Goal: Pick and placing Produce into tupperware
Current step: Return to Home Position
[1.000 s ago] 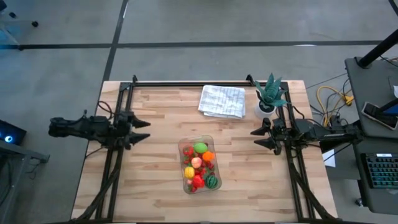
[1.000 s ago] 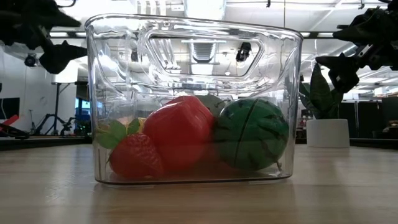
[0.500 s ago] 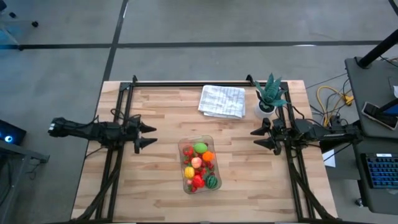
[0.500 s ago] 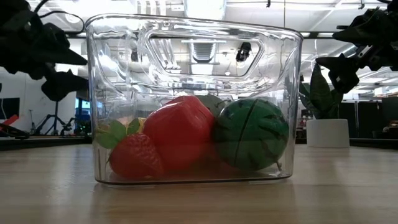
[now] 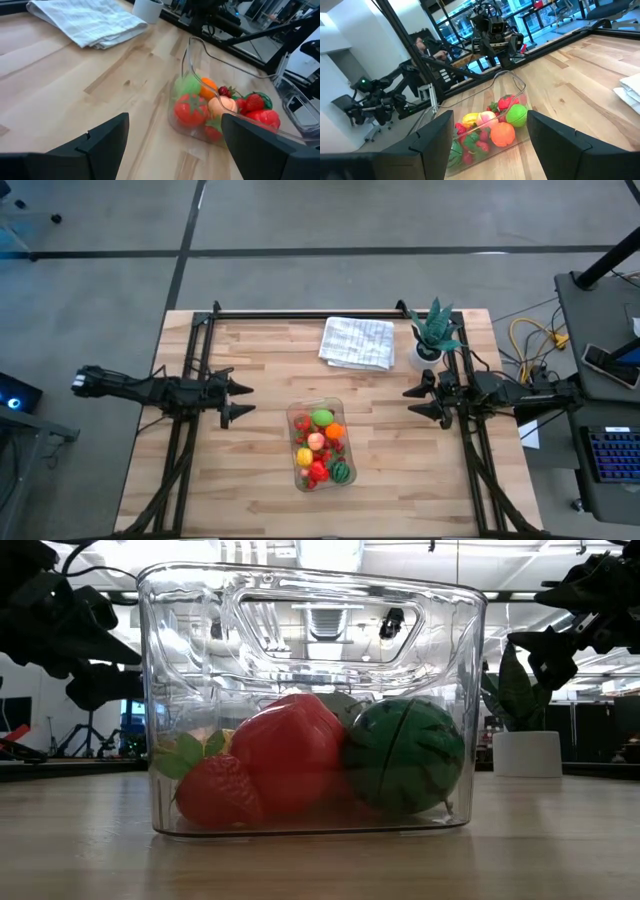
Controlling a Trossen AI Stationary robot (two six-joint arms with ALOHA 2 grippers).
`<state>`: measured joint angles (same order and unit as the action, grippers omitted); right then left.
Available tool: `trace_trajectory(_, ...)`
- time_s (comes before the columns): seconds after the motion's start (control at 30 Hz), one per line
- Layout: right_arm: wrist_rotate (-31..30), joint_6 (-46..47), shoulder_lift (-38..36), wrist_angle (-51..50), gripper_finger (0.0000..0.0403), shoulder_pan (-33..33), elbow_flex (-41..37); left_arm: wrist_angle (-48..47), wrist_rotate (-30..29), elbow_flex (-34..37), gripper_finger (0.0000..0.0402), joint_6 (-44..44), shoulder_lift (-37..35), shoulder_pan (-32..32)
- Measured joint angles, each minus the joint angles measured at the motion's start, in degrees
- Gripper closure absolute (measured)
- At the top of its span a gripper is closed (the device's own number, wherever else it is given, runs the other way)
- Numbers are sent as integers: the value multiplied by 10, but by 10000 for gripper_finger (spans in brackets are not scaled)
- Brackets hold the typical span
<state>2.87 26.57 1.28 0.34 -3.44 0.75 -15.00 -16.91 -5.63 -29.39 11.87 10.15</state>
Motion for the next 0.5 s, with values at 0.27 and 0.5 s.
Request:
trace_trajectory(0.27,0,0,0,0,161,0,0,0,0,0,100,0,15,0)
trace_trajectory(0.5,0,0,0,0,161,0,0,0,0,0,100,0,20,0)
